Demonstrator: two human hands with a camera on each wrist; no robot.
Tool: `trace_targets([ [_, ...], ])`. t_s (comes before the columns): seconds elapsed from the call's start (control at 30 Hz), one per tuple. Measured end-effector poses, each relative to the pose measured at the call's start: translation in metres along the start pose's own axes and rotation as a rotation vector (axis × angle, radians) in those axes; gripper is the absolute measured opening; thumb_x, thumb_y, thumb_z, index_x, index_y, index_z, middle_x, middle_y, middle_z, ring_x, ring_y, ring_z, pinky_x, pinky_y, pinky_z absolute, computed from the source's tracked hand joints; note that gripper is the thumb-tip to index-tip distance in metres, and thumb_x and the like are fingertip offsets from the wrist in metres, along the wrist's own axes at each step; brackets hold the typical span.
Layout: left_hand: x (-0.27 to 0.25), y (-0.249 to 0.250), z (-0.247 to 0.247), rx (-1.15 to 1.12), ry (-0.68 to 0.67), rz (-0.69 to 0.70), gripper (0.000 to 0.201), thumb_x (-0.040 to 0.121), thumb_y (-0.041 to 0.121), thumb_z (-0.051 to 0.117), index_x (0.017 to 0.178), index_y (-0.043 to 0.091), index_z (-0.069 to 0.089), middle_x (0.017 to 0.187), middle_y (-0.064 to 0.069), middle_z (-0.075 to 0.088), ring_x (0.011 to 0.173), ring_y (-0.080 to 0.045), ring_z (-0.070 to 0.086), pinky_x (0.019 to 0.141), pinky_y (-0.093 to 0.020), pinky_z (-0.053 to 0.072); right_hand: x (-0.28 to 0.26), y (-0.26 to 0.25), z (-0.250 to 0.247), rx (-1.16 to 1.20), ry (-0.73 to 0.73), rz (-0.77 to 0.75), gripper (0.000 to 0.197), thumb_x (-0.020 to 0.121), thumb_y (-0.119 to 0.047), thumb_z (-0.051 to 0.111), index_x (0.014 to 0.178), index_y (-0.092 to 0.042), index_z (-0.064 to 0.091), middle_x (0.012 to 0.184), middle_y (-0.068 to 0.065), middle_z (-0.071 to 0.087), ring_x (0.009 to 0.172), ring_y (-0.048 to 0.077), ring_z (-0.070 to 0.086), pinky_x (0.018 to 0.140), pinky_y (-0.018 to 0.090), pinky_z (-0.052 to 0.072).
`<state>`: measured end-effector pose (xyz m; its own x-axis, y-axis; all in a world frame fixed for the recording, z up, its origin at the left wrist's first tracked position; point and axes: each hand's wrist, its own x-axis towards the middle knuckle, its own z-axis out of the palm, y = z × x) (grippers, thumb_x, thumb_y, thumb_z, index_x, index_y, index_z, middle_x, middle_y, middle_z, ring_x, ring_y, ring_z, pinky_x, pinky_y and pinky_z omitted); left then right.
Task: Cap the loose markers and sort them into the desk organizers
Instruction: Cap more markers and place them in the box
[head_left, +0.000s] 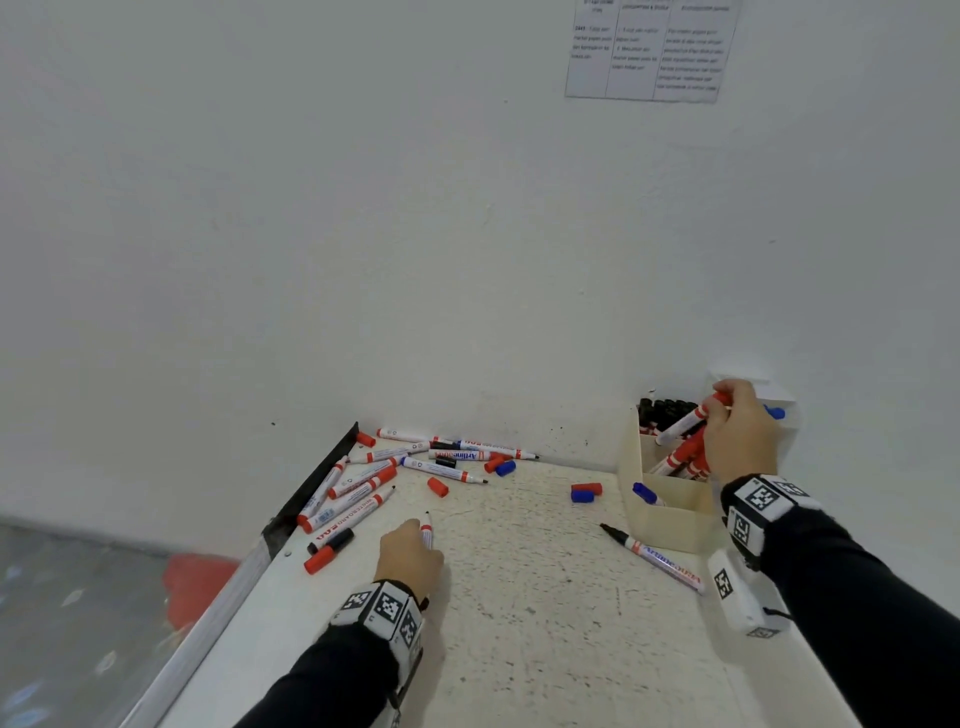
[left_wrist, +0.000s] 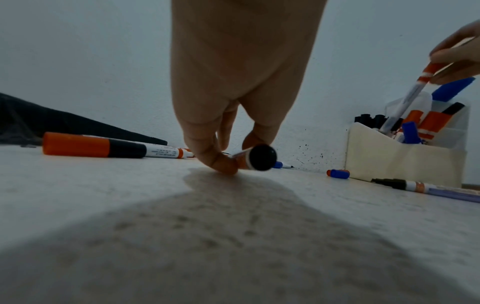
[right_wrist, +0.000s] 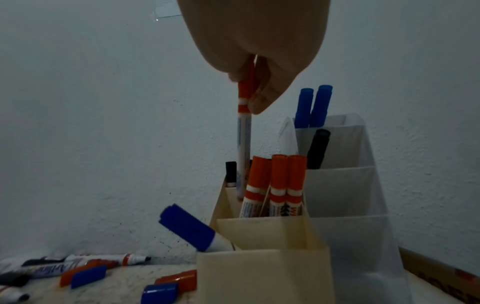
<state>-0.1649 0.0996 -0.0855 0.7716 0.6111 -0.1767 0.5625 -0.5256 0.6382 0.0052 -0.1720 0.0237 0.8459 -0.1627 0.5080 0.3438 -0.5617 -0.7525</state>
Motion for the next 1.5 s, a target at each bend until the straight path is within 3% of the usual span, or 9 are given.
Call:
trace_targets([
  [0.1,0.0,-0.002,-0.001,-0.054,0.007,-0.009,0.043,0.09,0.011,0.053,0.132,0.004,0.045,0.132,-0.013,0.051,0.118,-0.023,0.052,0.095,-0.025,0.041,-0.003,0.007,0.007,-0.093,-0.057,-0.115,0.02,0.092,-0.004,0.048,0.109,0.0,0.058,0.104,0.019,0.059,0.094,0.029,0.054,0.086,0.034,0.041],
  [0.23,0.001,-0.007,-0.003,-0.103,0.012,-0.017,0.055,0.086,0.012,0.058,0.138,0.012,0.041,0.133,-0.01,0.053,0.119,-0.021,0.052,0.101,-0.029,0.041,-0.013,0.013,0.016,-0.174,-0.142,-0.069,0.019,0.091,-0.004,0.052,0.107,0.001,0.059,0.098,0.018,0.064,0.084,0.026,0.055,0.076,0.03,0.042],
  [0.33,0.0,-0.01,-0.005,-0.13,0.019,-0.023,0.058,0.084,0.014,0.061,0.138,0.013,0.041,0.132,-0.008,0.054,0.118,-0.021,0.053,0.102,-0.03,0.042,-0.017,0.021,0.022,-0.399,-0.297,-0.062,0.023,0.092,-0.009,0.049,0.109,-0.003,0.063,0.105,0.017,0.064,0.097,0.031,0.057,0.087,0.037,0.046],
  [0.53,-0.003,-0.015,-0.017,-0.158,0.077,0.013,0.036,0.088,0.015,0.057,0.123,0.008,0.057,0.118,-0.009,0.062,0.101,-0.018,0.057,0.088,-0.025,0.043,-0.03,0.0,0.037,-0.426,-0.207,-0.256,0.016,0.085,-0.003,0.052,0.093,-0.002,0.066,0.107,0.014,0.059,0.103,0.031,0.05,0.093,0.039,0.037],
  [0.7,-0.013,-0.03,-0.037,-0.248,0.187,-0.022,0.032,0.095,0.019,0.042,0.123,0.005,0.051,0.12,-0.013,0.059,0.102,-0.022,0.055,0.087,-0.03,0.043,-0.081,-0.044,0.081,-0.108,-0.683,-0.201,0.016,0.09,-0.005,0.05,0.094,-0.012,0.064,0.098,0.006,0.063,0.084,0.017,0.056,0.075,0.022,0.045],
  [0.93,-0.01,-0.074,-0.074,-0.314,0.338,-0.102,0.029,0.095,0.025,0.04,0.111,0.007,0.056,0.106,-0.015,0.065,0.097,-0.031,0.06,0.086,-0.036,0.049,-0.19,-0.098,0.171,-0.184,-1.288,-0.337,0.044,0.095,-0.018,0.041,0.136,-0.033,0.04,0.147,-0.003,0.037,0.133,0.016,0.037,0.111,0.034,0.029],
  [1.03,-0.009,-0.082,-0.083,-0.339,0.362,-0.117,0.027,0.094,0.02,0.043,0.11,0.003,0.058,0.111,-0.018,0.063,0.105,-0.032,0.056,0.089,-0.032,0.043,-0.22,-0.109,0.189,-0.154,-1.331,-0.494,0.053,0.091,-0.014,0.038,0.132,-0.047,0.035,0.145,-0.001,0.037,0.128,0.021,0.042,0.109,0.041,0.033],
  [1.17,-0.006,-0.085,-0.086,-0.335,0.355,-0.103,0.026,0.094,0.02,0.043,0.108,0.005,0.058,0.111,-0.015,0.063,0.103,-0.03,0.056,0.09,-0.033,0.043,-0.227,-0.114,0.199,-0.288,-1.211,-0.719,0.046,0.093,-0.014,0.039,0.132,-0.039,0.041,0.14,-0.006,0.038,0.117,0.023,0.04,0.099,0.039,0.039],
  [1.5,-0.008,-0.062,-0.063,-0.394,0.141,0.024,0.039,0.093,0.015,0.048,0.131,0.018,0.047,0.108,-0.004,0.059,0.074,-0.012,0.055,0.057,-0.02,0.046,-0.174,-0.081,0.191,-0.353,-1.01,-0.259,0.05,0.091,-0.001,0.048,0.137,-0.017,0.037,0.136,0.01,0.046,0.123,0.022,0.048,0.102,0.029,0.04],
])
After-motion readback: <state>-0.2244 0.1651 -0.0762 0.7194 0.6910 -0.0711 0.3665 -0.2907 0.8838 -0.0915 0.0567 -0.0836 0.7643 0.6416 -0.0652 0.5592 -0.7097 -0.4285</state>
